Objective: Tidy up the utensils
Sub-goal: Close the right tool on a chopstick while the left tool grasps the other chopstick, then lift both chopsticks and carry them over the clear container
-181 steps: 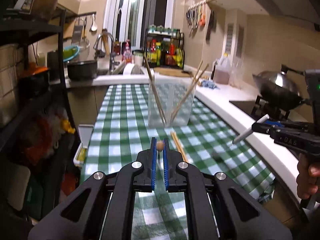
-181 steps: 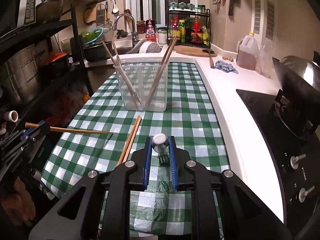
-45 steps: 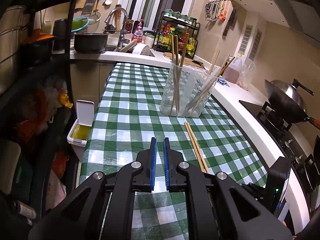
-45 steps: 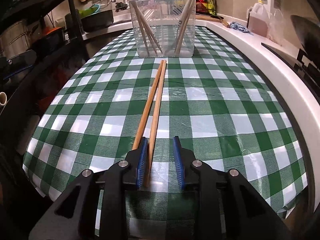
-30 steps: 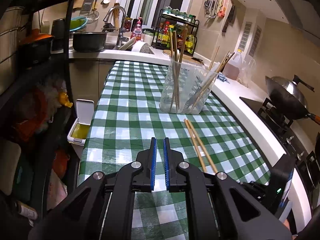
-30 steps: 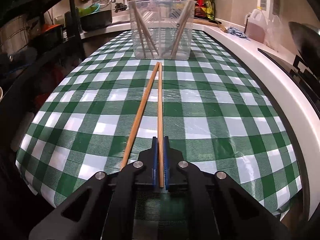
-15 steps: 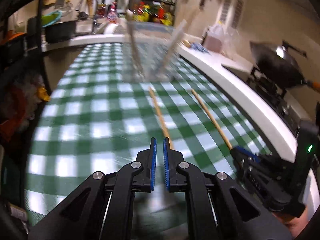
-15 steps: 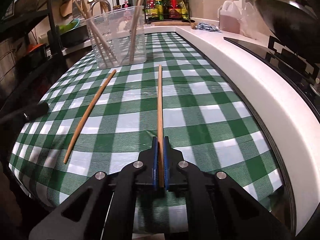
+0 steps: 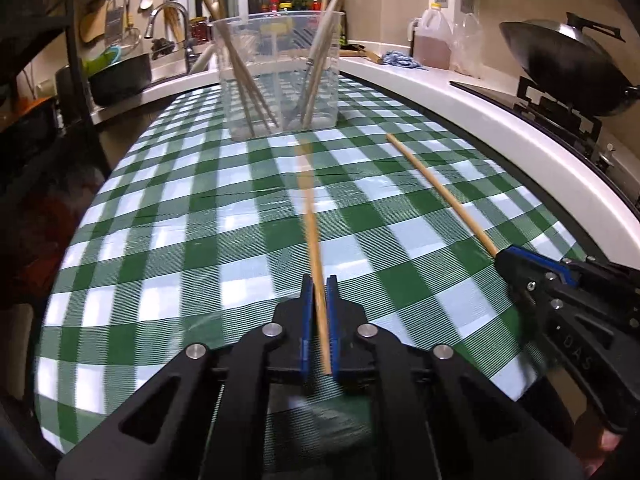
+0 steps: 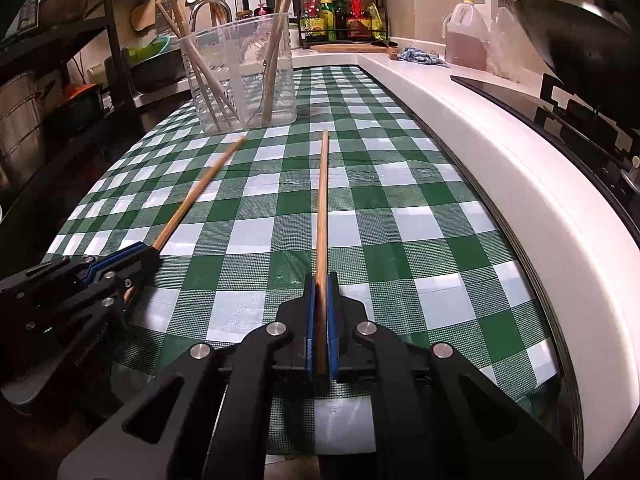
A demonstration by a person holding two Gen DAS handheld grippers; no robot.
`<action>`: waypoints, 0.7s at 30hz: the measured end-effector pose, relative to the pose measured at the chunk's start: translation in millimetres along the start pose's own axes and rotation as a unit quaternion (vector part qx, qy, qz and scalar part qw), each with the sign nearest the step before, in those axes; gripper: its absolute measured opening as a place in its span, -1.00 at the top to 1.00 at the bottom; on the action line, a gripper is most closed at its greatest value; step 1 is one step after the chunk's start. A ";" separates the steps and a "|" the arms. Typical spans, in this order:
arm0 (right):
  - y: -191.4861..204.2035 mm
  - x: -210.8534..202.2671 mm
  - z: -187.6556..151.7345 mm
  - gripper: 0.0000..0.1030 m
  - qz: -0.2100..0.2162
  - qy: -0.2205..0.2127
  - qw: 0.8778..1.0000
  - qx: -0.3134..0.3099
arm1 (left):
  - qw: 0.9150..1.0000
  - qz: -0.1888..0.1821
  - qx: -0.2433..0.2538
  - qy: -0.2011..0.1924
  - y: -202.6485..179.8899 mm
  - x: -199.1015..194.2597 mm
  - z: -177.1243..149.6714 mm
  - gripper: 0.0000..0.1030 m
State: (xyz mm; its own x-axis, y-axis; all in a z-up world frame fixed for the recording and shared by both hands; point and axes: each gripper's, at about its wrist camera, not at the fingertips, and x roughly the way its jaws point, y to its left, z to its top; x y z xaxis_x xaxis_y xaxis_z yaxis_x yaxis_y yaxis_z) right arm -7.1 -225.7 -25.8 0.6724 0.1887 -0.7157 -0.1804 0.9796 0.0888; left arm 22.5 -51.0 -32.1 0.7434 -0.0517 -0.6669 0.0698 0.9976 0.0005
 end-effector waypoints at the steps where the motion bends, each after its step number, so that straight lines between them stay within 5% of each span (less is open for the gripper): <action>1: 1.7 0.4 0.5 0.90 0.000 0.001 1.000 0.001 | 1.000 0.001 -0.007 0.000 5.5 -2.7 -1.0 0.89; 7: 15.0 0.6 1.0 0.89 0.014 0.004 1.000 -0.006 | 0.999 -0.008 -0.053 0.005 37.4 -13.6 -7.3 0.89; 21: 20.9 4.2 1.9 0.84 0.015 0.007 1.000 0.000 | 0.999 0.000 -0.036 -0.007 37.0 -13.9 -15.3 0.88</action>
State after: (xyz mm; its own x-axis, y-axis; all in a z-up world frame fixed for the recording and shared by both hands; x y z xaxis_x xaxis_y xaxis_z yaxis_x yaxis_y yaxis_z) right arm -6.7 -204.2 -25.7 0.6562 0.2171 -0.7226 -0.2010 0.9734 0.1100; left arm 4.5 -12.7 -34.3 0.7527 -0.0518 -0.6563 0.0215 0.9983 -0.0541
